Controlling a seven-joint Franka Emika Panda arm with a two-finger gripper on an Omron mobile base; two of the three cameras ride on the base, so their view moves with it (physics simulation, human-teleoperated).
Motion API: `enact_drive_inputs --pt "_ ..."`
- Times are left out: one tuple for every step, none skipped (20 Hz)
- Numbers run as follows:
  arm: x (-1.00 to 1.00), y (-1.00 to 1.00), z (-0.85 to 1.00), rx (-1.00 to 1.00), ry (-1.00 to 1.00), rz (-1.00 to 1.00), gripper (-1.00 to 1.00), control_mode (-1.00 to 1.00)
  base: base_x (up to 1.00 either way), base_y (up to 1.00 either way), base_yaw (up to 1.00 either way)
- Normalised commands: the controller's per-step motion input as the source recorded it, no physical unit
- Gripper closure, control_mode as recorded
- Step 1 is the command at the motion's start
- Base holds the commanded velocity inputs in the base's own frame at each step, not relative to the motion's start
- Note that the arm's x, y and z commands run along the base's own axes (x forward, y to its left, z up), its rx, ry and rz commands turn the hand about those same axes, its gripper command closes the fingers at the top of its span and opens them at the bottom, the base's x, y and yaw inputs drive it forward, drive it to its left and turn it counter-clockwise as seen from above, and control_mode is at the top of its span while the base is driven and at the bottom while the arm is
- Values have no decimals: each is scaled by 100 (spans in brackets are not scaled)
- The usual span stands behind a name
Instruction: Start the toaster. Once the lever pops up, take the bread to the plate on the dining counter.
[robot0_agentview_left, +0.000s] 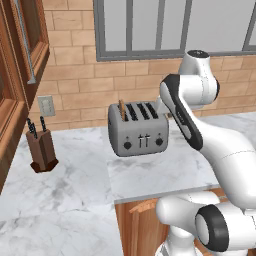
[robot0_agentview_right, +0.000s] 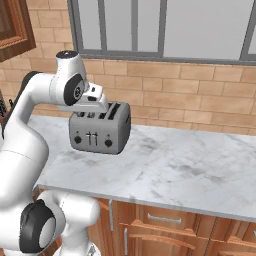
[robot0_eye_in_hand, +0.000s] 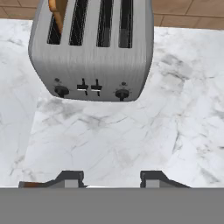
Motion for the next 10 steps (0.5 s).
enact_drive_inputs --pt "0 0 0 0 -1 0 -100 -100 0 0 0" --pt "0 0 0 0 0 0 -100 -100 0 0 0" --pt "0 0 0 0 0 0 -100 -100 0 0 0" --pt "0 0 -1 0 0 0 -100 -100 0 0 0" --pt "0 0 -6 0 0 0 -100 -100 0 0 0" --pt "0 0 -14 0 0 0 -100 -100 0 0 0" --pt "0 0 -20 0 0 0 -100 -100 0 0 0" --pt "0 0 -27 0 0 0 -100 -100 0 0 0" --pt "0 0 -31 0 0 0 -100 -100 0 0 0" --pt "0 0 -31 0 0 0 -100 -100 0 0 0"
